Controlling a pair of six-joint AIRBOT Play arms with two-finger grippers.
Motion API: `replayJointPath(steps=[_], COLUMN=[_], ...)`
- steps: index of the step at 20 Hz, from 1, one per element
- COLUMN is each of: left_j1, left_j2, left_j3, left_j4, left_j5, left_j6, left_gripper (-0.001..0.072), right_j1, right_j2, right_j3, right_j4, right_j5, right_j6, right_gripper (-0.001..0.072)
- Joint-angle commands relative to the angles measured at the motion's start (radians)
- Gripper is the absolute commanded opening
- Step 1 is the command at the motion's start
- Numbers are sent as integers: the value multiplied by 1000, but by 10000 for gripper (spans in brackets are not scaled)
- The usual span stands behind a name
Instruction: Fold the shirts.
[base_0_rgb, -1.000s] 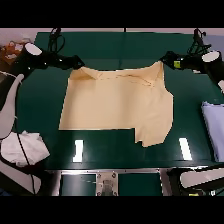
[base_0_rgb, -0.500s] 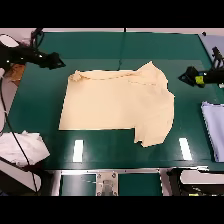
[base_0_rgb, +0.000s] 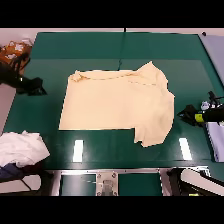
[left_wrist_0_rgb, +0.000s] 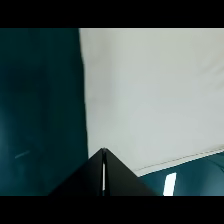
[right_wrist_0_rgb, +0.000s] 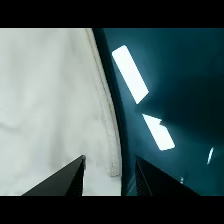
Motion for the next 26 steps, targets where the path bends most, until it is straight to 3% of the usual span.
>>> replayJointPath(steps=[1,4,5,6,7,13,18,22,23,24,25,26], left_j1=[76,120,120,120,120,120,120,120,120,120,120,120], left_j2=[119,120,120,120,119,59,-3,-27,-27,-27,-27,-27], left_j3=[-273,-376,-402,-424,-448,-599,-690,-688,-679,-664,-645,-631], left_j4=[7,-10,-10,-21,-38,-251,-491,-457,-457,-456,-457,-457], left_j5=[92,135,163,189,210,271,258,201,213,227,236,234], left_j6=[-4,-4,-3,-3,-3,95,264,289,293,294,294,293], left_gripper=[21,24,157,410,456,457,456,455,392,258,230,133], right_j1=[11,29,30,29,29,29,29,-1,-17,-33,-44,-48], right_j2=[-27,-100,-129,-150,-160,-160,-160,-160,-160,-160,-160,-160], right_j3=[-81,-80,-80,-79,-79,-41,-35,-35,-35,-35,-37,-39], right_j4=[71,90,90,89,89,90,90,85,82,65,43,34], right_j5=[-45,-67,-66,-63,-63,-67,-64,-20,-6,5,13,20], right_j6=[-48,-66,-83,-89,-93,-114,-115,-114,-115,-117,-117,-118], right_gripper=[375,375,375,375,375,373,373,420,420,420,420,430])
